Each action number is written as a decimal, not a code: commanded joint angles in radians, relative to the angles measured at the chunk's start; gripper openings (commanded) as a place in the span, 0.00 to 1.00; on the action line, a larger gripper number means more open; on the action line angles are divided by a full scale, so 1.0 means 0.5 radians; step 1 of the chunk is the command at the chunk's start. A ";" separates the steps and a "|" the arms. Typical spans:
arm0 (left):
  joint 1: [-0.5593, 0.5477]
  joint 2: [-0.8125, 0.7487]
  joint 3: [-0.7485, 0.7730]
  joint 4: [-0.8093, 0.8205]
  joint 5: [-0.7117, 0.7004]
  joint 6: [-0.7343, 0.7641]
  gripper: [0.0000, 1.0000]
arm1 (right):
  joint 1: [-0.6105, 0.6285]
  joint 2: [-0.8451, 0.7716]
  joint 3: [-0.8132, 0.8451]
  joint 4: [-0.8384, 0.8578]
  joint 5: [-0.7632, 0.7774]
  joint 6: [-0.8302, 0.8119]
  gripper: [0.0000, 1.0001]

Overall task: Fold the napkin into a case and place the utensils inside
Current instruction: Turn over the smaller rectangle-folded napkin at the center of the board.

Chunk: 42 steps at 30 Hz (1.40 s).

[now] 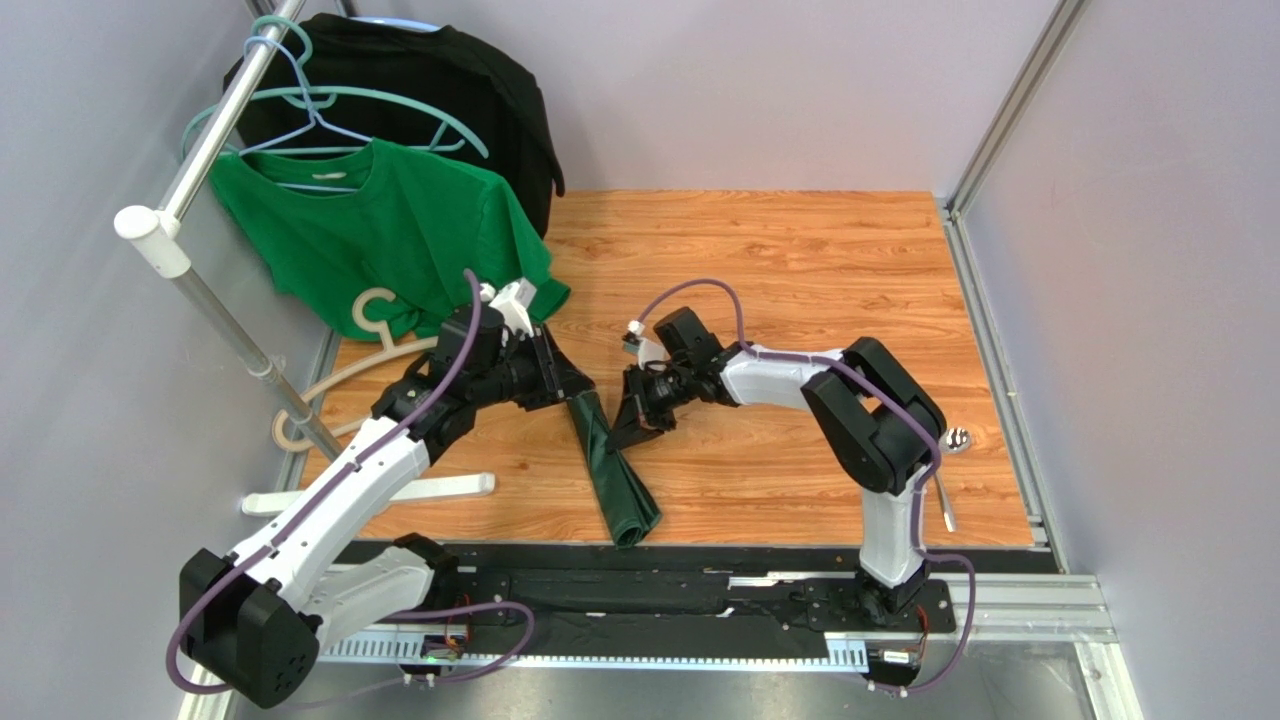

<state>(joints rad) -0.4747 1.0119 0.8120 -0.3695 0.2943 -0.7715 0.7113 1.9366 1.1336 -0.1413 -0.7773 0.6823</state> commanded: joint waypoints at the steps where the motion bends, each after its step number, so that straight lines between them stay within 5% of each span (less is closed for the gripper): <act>1: 0.014 0.032 0.042 0.030 0.025 0.024 0.27 | -0.109 0.036 -0.122 0.476 -0.277 0.185 0.00; 7: 0.014 0.102 -0.019 0.131 0.049 0.018 0.27 | -0.241 0.057 -0.261 0.531 -0.354 0.151 0.01; 13: 0.014 0.249 -0.096 0.303 0.178 0.018 0.27 | -0.388 0.060 -0.288 0.366 -0.363 -0.039 0.15; 16: -0.001 0.344 -0.130 0.395 0.227 0.067 0.27 | -0.508 -0.019 -0.288 0.087 -0.256 -0.241 0.32; 17: -0.011 0.378 -0.133 0.404 0.221 0.073 0.27 | -0.551 -0.126 -0.267 -0.050 -0.079 -0.327 0.42; 22: -0.044 0.654 -0.029 0.441 0.243 0.129 0.27 | -0.408 -0.583 -0.129 -0.885 0.771 -0.616 0.52; 26: -0.054 0.942 0.170 0.371 0.194 0.236 0.27 | -0.037 -0.771 -0.187 -0.929 0.840 -0.417 0.52; 32: -0.054 1.308 0.370 0.420 0.175 0.267 0.23 | 0.268 -0.811 -0.423 -0.500 0.720 -0.141 0.42; 42: -0.054 1.670 0.517 0.506 0.276 0.252 0.22 | 0.194 -0.606 -0.574 -0.429 0.891 -0.257 0.37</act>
<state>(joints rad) -0.4980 1.8153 1.0283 -0.1680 0.4000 -0.6601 0.8368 1.6184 0.8589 -0.4042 -0.4091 0.5758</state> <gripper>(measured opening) 0.220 0.373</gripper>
